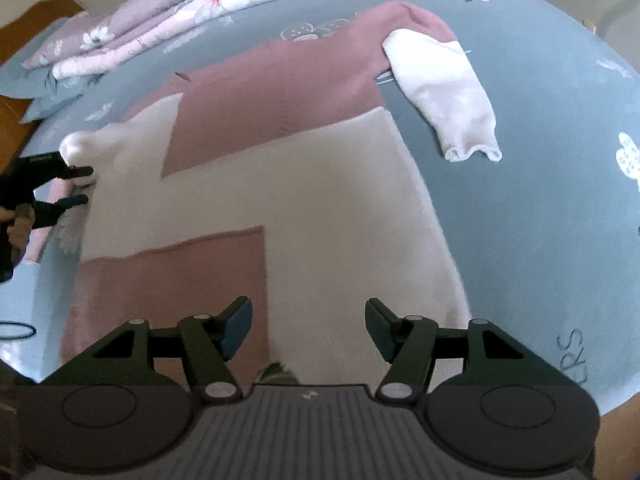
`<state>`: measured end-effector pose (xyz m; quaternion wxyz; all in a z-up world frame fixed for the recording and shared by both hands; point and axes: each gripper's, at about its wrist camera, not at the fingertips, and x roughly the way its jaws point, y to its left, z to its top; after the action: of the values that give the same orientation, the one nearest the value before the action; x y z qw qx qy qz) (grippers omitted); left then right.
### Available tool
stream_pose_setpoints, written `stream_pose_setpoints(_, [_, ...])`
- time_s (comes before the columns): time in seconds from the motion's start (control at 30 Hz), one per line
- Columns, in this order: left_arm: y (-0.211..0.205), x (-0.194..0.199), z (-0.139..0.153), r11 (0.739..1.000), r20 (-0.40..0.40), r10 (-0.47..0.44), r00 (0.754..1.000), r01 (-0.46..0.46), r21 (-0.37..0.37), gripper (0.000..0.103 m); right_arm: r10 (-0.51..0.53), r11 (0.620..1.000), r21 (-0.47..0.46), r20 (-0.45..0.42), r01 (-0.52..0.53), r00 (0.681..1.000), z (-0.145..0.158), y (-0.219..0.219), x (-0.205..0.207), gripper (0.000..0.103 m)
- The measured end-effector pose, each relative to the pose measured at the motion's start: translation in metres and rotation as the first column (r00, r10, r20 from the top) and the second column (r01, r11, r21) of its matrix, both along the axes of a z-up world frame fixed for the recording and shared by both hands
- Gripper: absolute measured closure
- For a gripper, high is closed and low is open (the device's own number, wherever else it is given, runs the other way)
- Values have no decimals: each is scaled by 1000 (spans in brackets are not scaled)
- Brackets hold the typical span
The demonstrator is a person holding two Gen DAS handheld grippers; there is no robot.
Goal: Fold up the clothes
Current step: 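Grasp the white sleeve with the left gripper, lay it across the body, open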
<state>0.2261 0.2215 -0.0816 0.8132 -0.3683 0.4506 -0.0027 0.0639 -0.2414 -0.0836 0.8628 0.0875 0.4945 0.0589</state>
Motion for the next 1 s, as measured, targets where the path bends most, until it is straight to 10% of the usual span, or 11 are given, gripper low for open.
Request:
stream_pose_setpoints(0.13, [-8,12,1,992,64,-1,998,-7,129,90,7,999,-35,-28,-8,1000,-8,0,14,35])
stream_pose_setpoints(0.47, [-32,17,-6,906,40,-99,994,74,417,76,28,999,-41,-59,-30,998,-22,9,30,35])
stream_pose_setpoints(0.7, [-43,-36,23,908,23,-184,983,160,388,71,52,998,-43,-21,-53,998,-14,12,22,33])
stream_pose_setpoints(0.93, [-98,-72,18,868,99,-457,884,419,266,63,66,998,-12,-5,-66,998,-11,19,17,33])
stream_pose_setpoints(1.0, [-103,-70,5,860,58,-458,887,425,283,63,63,998,-12,0,-63,998,-9,18,13,33])
